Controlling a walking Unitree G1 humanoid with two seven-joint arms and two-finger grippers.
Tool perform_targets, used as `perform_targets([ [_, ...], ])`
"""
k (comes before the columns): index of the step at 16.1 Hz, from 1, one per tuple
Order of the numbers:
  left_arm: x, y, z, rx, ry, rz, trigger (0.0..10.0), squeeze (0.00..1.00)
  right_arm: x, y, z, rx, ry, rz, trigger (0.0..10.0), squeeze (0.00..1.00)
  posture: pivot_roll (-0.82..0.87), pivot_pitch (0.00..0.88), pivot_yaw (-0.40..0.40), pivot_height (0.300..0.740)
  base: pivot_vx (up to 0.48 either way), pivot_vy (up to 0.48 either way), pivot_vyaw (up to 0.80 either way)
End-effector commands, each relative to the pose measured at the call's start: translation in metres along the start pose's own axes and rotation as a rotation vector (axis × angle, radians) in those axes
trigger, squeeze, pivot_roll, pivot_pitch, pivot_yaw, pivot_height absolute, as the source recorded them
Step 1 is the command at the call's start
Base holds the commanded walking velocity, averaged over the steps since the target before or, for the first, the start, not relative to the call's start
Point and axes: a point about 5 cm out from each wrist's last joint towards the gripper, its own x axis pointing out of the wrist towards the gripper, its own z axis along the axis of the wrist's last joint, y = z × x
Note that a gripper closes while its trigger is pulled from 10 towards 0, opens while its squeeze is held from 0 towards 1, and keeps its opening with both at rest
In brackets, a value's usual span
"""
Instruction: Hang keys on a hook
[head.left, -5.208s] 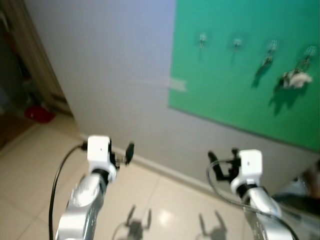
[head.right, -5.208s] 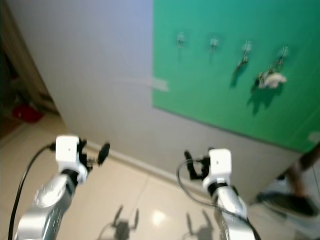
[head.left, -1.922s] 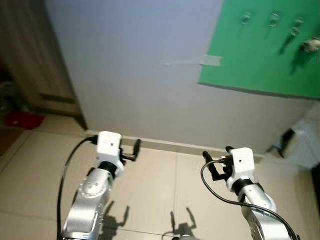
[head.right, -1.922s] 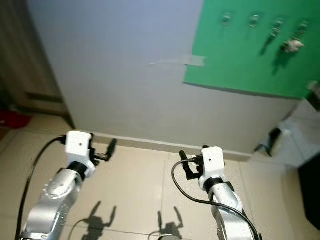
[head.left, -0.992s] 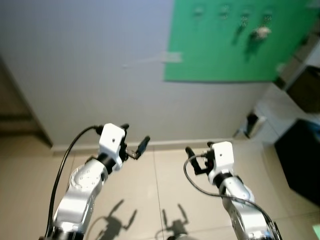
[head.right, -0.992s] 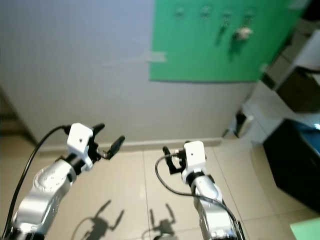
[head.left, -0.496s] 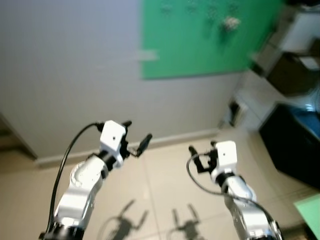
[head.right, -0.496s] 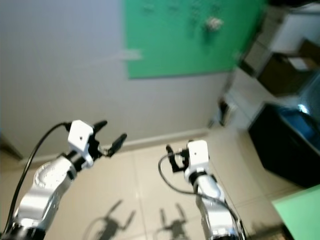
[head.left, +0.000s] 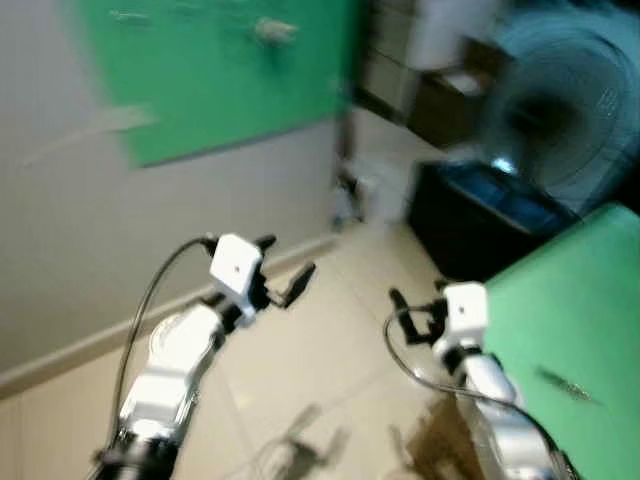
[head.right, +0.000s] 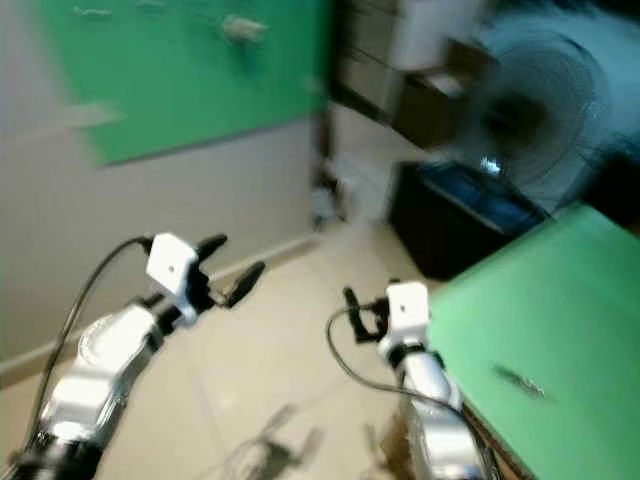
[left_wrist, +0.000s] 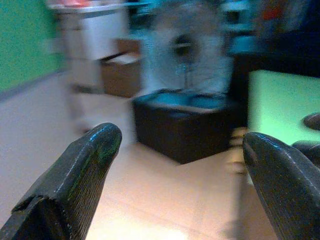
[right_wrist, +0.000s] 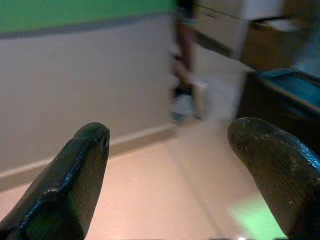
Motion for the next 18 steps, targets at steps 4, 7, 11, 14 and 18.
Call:
perform_targets([
  [4,0.001,0.004,-0.002,0.03,0.028,0.005,10.0,0.0,0.0,-0.002,0.002,-0.046,-0.002,-0.05,10.0,0.0,-0.03,0.0,0.037,0.74,0.0,-0.115,-0.3],
  [7,0.003,0.005,-0.004,0.036,0.036,0.021,10.0,0.0,-0.001,-0.006,0.006,-0.053,-0.026,-0.071,10.0,0.0,-0.04,0.0,0.046,0.74,0.0,0.0,0.0],
  [11,0.006,0.007,-0.009,0.05,0.061,0.049,10.0,0.0,-0.002,-0.006,0.009,-0.069,-0.044,-0.071,10.0,0.0,-0.05,0.0,0.056,0.74,0.0,0.0,0.0],
  [14,0.007,0.005,-0.008,0.009,0.041,0.031,10.0,0.0,-0.005,-0.001,0.006,-0.059,-0.039,-0.048,10.0,0.0,-0.06,0.0,0.062,0.74,0.0,0.422,-0.26],
  [18,0.006,-0.001,-0.008,0.014,0.043,-0.018,10.0,0.0,-0.009,-0.001,0.003,-0.052,-0.034,-0.048,10.0,0.0,-0.06,0.0,0.061,0.74,0.0,0.48,-0.77],
])
